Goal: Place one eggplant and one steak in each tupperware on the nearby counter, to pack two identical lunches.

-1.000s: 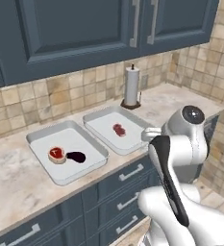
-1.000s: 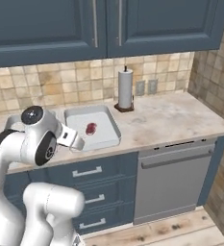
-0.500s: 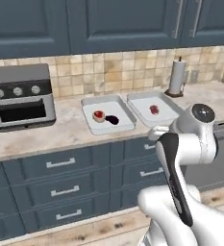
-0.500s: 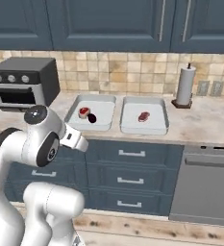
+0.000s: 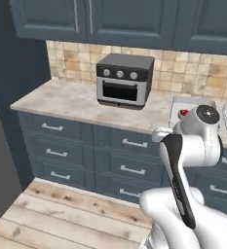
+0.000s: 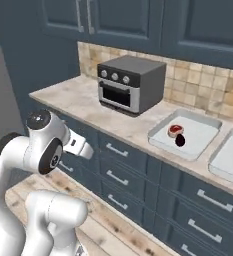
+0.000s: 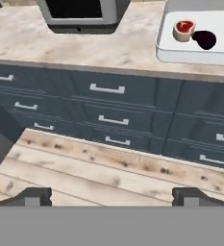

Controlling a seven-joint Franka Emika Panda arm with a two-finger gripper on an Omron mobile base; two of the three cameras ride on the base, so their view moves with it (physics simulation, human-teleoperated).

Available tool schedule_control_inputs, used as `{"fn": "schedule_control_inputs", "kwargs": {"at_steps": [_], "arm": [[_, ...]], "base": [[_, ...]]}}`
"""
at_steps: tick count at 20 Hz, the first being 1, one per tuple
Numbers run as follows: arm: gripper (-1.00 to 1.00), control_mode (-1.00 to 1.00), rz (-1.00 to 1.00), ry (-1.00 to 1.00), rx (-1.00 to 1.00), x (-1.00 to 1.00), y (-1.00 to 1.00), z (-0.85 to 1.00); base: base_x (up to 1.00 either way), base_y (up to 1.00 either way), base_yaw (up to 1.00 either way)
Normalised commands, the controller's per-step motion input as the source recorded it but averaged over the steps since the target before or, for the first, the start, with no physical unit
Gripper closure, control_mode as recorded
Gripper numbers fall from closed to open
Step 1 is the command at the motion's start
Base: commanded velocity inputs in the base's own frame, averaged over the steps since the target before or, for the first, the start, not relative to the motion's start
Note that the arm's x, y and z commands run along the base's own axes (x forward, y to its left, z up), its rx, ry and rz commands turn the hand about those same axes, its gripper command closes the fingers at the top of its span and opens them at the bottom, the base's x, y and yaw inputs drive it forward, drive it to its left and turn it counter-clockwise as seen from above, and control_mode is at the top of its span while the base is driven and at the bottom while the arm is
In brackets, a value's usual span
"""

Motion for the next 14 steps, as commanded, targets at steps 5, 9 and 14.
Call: {"fn": "schedule_control_inputs", "kwargs": {"at_steps": [5,9,14], "arm": [[-1.0,1.0,0.0,0.0,0.0,0.0,0.0,0.0],[-1.0,1.0,0.0,0.0,0.0,0.0,0.0,0.0],[-1.0,1.0,0.0,0.0,0.0,0.0,0.0,0.0]], "base": [[-0.05,0.3,0.92],[0.0,0.29,0.95],[0.0,0.36,0.94]]}}
